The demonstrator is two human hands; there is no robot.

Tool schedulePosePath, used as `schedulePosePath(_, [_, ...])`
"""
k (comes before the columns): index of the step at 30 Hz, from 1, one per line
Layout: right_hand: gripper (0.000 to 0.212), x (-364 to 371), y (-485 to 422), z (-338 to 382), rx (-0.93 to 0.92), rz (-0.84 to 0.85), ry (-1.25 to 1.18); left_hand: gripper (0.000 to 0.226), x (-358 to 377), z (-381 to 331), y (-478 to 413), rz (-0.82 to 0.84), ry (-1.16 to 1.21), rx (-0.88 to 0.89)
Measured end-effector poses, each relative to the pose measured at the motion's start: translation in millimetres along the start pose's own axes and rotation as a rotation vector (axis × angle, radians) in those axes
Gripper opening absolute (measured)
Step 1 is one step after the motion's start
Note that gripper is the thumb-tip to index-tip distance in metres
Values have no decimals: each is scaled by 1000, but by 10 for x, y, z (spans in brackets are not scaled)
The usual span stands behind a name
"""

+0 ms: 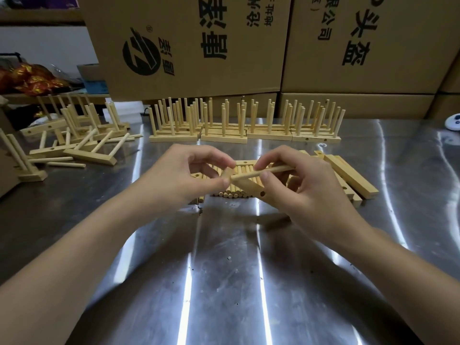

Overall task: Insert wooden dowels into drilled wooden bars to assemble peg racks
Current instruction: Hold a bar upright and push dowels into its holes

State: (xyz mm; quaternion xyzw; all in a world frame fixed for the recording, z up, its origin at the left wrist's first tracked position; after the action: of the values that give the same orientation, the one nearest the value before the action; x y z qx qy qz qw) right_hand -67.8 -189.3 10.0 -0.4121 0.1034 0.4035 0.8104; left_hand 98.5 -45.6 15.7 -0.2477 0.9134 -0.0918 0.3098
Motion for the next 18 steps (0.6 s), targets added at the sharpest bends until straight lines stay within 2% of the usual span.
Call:
schedulePosePath(4, [11,-39,-7,40,-17,-63,-23,37,-51,-64,11,-95,188,62])
schedulePosePath(10, [22,-38,6,96,-42,-98,3,40,-96,-96,22,-103,435,17])
schedulePosePath(18, [23,-29,22,126,-98,-79,42,41,-57,-49,27,-80,598,-74])
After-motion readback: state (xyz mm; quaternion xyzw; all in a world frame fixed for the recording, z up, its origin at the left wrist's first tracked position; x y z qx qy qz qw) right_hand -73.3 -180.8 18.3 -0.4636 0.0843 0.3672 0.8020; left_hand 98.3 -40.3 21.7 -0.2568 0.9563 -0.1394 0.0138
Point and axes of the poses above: each hand's wrist, its own y-axis away from the middle knuckle, its own x-axis out of the palm, z = x × y, the point moved 5 cm from there along -y, towards the middle knuckle, and after that the axes turned 4 degrees about x, right-handed, at the moved point
